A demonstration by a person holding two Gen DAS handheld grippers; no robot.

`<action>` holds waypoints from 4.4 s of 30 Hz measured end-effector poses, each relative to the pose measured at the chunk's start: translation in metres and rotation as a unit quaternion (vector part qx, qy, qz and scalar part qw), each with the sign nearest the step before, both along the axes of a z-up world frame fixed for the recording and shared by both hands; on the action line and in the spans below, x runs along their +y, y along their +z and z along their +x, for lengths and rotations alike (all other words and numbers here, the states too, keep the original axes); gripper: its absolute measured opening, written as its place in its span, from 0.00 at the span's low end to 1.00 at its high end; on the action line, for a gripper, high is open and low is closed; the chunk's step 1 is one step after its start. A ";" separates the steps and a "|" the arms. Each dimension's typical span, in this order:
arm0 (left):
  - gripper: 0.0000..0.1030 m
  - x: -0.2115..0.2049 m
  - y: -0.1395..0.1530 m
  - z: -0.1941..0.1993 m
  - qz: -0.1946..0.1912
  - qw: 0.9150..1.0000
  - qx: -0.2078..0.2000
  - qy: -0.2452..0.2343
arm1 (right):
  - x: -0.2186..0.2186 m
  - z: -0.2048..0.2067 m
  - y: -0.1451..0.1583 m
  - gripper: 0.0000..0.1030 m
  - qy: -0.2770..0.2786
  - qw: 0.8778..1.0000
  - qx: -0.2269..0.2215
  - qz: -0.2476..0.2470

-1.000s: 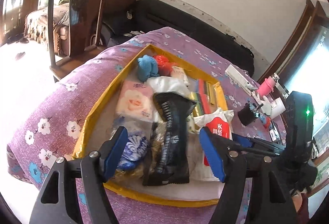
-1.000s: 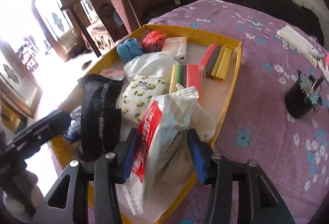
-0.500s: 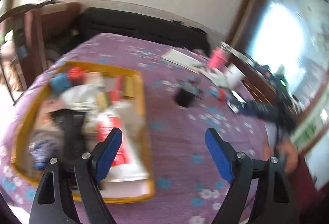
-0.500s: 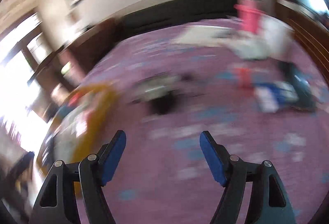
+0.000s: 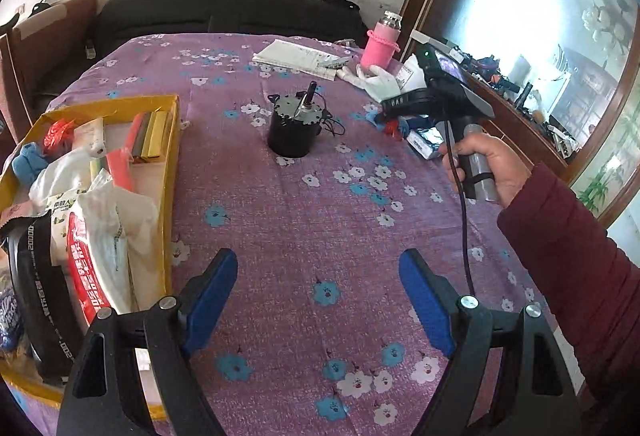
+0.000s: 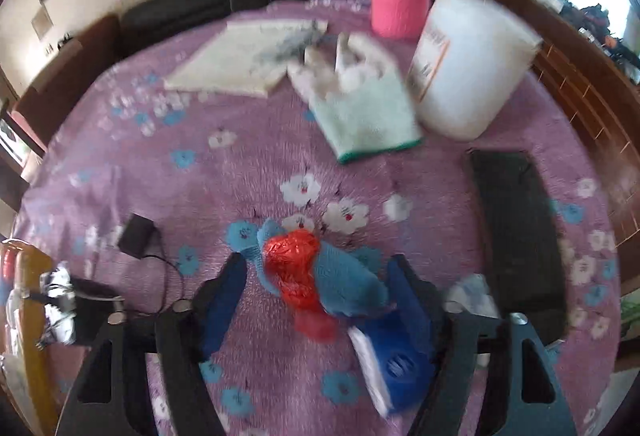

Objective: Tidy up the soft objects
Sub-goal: 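Move the left tool to the blue-red knotted cloth while the right tool reaches the blue Vinda pack, then grasp the knotted cloth with the left tool while the right tool grasps the Vinda pack, then carry the knotted cloth to the tray while the right tool carries the Vinda pack there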

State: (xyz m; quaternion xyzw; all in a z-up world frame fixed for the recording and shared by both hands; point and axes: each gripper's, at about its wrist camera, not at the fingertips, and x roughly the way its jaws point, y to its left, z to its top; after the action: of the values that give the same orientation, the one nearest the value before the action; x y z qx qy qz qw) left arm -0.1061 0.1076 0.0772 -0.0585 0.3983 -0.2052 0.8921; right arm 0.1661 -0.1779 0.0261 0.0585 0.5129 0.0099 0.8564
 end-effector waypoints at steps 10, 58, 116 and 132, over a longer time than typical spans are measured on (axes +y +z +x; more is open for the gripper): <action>0.80 0.000 -0.009 0.010 -0.013 1.000 0.018 0.000 | 0.053 -0.133 0.035 0.64 0.259 0.957 -0.013 0.134; 0.80 -0.037 -0.013 0.004 0.018 0.997 0.029 -0.064 | 0.024 -0.051 -0.007 0.77 0.148 0.987 -0.029 -0.047; 0.30 0.214 -0.017 0.015 -0.062 0.978 0.045 0.192 | 0.287 -0.172 0.081 0.75 0.299 0.951 -0.080 0.000; 0.55 0.199 -0.039 0.019 -0.058 0.979 0.049 0.187 | 0.371 -0.070 0.042 0.75 0.272 0.961 -0.032 -0.039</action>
State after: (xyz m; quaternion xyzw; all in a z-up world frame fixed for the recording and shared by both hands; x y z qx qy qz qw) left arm -0.0871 0.3069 0.0378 -0.1936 0.4107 -0.0546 0.8893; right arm 0.0956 0.1931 0.0682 -0.1170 0.4821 0.2242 0.8388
